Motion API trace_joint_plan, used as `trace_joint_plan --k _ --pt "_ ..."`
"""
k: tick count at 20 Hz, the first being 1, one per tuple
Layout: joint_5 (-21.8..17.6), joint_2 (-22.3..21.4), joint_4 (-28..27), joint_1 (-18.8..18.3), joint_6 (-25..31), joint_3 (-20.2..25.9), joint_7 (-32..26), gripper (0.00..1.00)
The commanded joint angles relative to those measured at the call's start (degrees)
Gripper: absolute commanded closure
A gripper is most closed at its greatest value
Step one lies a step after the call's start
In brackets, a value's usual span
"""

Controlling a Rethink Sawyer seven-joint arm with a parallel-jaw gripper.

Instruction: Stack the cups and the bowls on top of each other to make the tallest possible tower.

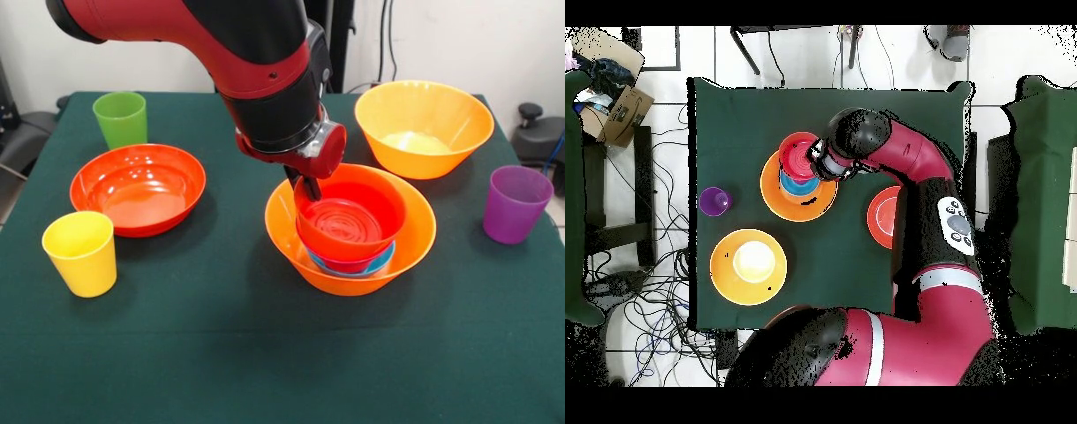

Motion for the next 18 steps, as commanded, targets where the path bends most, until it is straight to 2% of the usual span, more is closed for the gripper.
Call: trace_joint_plan --k 1,18 --pt "-2.1 1.0 3.4 -0.6 0.4 2.9 -1.1 1.00" --pt "-2.6 0.7 4.2 -0.9 -0.2 2.8 -1.7 1.00"
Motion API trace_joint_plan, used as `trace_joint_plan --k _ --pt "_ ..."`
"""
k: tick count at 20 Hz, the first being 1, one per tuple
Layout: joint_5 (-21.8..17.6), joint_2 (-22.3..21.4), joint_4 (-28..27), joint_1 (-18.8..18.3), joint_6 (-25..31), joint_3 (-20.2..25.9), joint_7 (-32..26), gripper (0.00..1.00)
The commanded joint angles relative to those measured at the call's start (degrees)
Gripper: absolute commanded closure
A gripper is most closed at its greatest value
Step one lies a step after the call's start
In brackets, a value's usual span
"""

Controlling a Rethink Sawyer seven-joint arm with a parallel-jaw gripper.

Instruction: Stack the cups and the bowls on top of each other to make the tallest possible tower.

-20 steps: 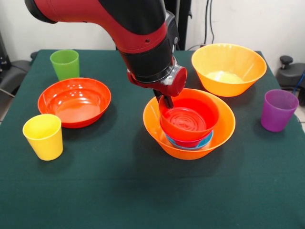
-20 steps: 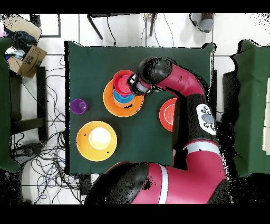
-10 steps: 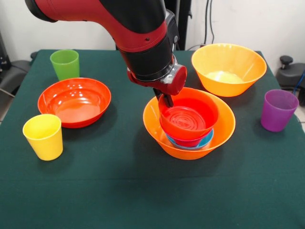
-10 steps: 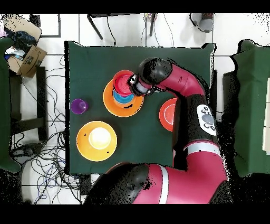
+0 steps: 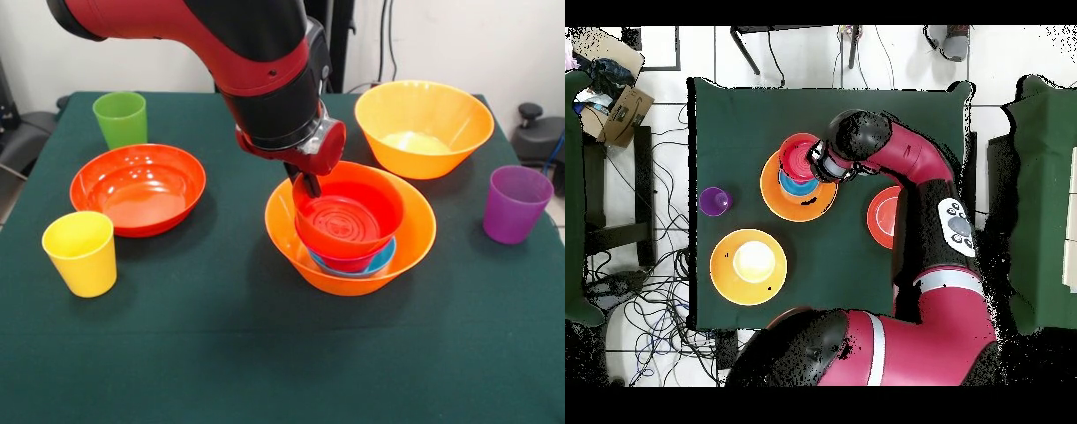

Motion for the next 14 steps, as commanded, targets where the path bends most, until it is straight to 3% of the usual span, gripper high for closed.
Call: trace_joint_plan --k 1,14 --pt "-2.6 1.1 3.4 -0.7 -0.2 2.8 -1.7 1.00" --pt "-2.6 1.2 6.4 -1.7 -2.5 4.0 -3.6 1.00"
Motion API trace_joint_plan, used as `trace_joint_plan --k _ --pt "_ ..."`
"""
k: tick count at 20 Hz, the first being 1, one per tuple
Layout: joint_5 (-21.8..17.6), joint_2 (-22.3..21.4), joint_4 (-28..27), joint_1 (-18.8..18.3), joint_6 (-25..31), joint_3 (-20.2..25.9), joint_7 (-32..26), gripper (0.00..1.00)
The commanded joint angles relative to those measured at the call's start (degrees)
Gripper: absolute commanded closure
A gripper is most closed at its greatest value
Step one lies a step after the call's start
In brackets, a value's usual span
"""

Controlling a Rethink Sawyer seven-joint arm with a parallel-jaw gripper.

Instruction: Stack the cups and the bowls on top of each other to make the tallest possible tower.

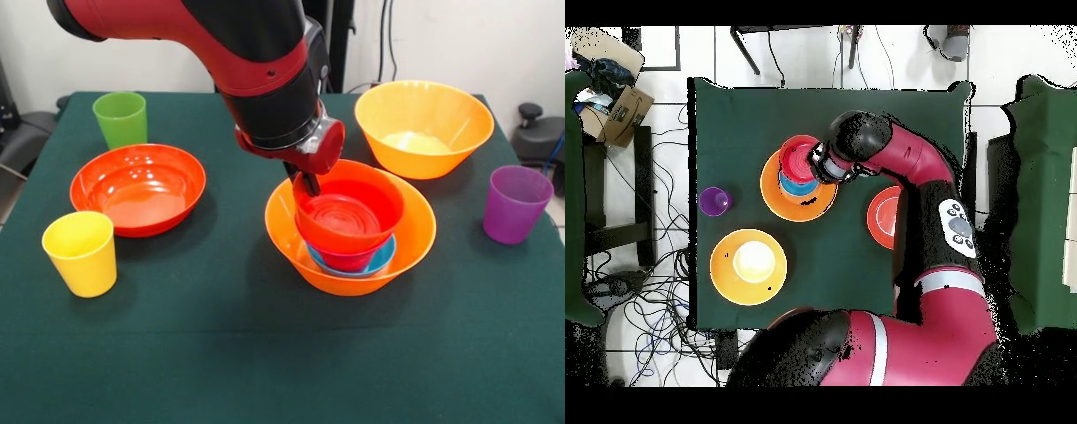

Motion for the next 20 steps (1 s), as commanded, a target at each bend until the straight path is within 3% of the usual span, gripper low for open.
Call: trace_joint_plan --k 1,14,20 --pt "-2.6 1.2 6.3 -1.7 -2.9 4.1 -4.0 1.00" --pt "-4.8 0.1 12.7 -4.4 -8.1 4.8 -6.5 1.00" --pt "-5.2 0.7 12.5 -4.9 -9.2 5.5 -6.7 1.00"
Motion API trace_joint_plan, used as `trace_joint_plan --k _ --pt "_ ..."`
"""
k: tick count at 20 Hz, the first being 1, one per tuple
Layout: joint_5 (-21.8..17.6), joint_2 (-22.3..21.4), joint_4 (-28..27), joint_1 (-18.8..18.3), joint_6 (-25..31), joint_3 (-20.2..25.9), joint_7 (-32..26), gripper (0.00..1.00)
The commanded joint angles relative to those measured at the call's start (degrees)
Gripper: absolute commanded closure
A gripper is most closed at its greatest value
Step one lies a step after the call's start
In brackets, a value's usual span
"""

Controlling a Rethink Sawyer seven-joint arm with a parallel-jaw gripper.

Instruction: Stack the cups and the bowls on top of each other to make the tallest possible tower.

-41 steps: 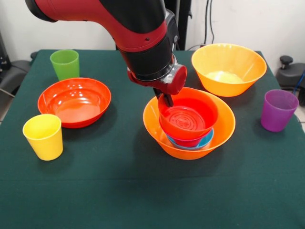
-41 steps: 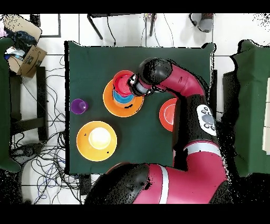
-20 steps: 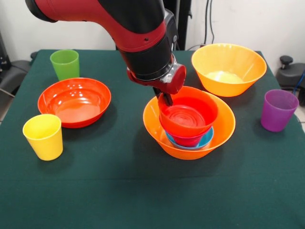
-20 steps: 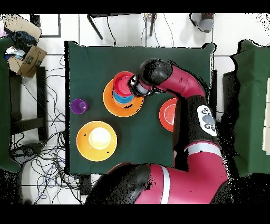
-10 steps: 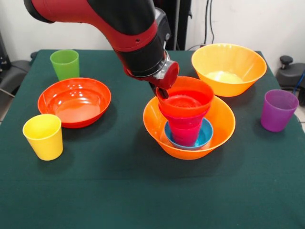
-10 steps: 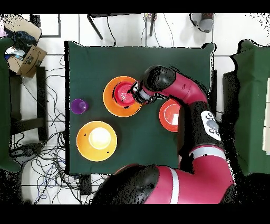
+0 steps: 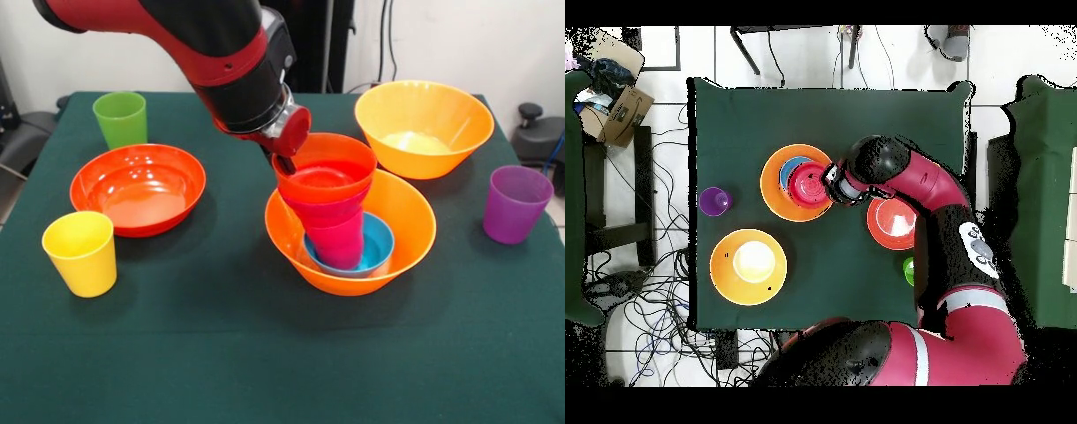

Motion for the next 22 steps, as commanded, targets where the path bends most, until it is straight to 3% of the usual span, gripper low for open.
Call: trace_joint_plan --k 1,11,22 --pt "-5.2 2.7 4.2 -0.5 -6.8 5.2 -6.7 1.00" --pt "-4.6 3.8 1.8 -0.5 -5.5 6.2 -7.0 1.00" --pt "-2.3 4.3 4.7 -0.3 -9.3 8.6 -4.3 1.00"
